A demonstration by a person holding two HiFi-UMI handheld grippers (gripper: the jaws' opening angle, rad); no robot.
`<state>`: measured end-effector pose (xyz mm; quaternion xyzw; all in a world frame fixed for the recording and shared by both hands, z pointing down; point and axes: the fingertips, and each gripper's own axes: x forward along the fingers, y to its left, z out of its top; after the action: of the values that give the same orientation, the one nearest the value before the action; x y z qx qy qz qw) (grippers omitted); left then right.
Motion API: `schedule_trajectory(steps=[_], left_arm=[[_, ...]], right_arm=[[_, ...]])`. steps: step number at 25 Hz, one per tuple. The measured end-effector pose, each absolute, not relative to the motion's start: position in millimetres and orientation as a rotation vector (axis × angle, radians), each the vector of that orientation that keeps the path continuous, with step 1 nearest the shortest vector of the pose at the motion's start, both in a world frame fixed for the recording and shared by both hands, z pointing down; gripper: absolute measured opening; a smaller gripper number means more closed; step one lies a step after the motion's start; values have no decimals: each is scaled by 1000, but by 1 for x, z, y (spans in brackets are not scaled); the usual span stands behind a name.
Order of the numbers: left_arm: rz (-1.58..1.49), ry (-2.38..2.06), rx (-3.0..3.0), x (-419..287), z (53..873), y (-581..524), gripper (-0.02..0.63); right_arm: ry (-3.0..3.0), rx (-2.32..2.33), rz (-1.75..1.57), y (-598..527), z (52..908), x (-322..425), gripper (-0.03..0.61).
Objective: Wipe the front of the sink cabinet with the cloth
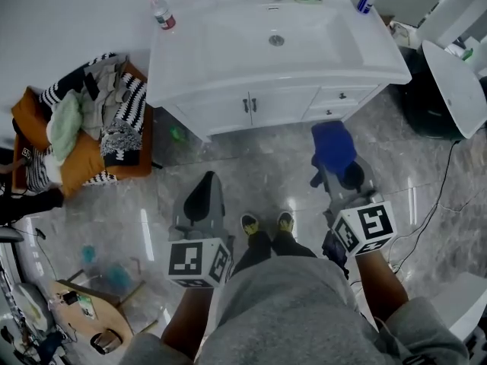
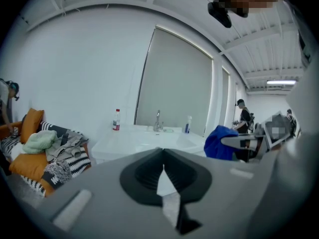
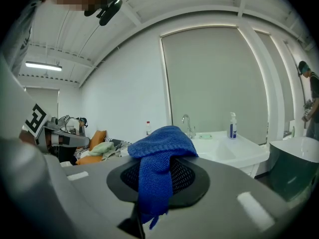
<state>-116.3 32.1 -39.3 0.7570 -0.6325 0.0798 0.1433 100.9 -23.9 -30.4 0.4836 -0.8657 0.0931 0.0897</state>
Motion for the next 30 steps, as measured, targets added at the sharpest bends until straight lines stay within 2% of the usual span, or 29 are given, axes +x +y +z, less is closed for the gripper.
schedule_trajectory(steps=[12,30], left_arm=[[227,-1789,2182,-163,-24,29,11],[303,-1865,2099,-143,2,2,11]], right_arm=[[-2529,1447,217,-26,-37,60,83],[-2560,1418,365,-75,2,109,78]])
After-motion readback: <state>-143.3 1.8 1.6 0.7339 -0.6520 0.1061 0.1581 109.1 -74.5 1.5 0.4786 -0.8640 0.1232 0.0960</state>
